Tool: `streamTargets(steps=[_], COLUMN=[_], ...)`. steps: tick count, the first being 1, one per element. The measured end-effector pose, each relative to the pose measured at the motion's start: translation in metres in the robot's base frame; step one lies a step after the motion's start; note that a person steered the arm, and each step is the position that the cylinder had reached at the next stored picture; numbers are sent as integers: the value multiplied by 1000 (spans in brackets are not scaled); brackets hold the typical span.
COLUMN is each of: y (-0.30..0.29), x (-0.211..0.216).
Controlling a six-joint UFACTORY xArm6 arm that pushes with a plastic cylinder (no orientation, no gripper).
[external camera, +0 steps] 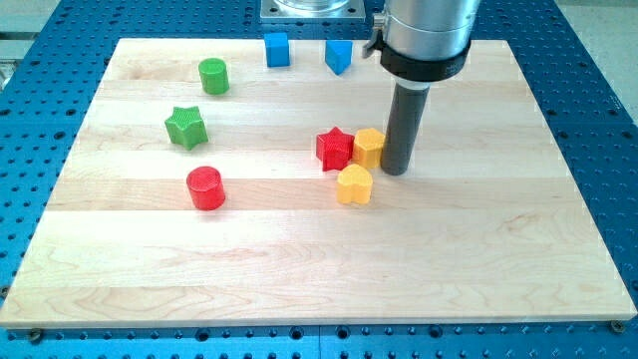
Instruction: Slide the yellow heart below the hexagon
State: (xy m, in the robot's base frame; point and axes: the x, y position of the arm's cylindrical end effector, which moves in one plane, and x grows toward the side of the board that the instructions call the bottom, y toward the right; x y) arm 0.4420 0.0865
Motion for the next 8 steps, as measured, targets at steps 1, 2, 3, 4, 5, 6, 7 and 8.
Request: streamTargets(steps=[1,2,3,4,5,6,7,8], y=[22,52,41,2,-13,-24,-47,-57], x=[20,-26,-17,10,29,29,29,7])
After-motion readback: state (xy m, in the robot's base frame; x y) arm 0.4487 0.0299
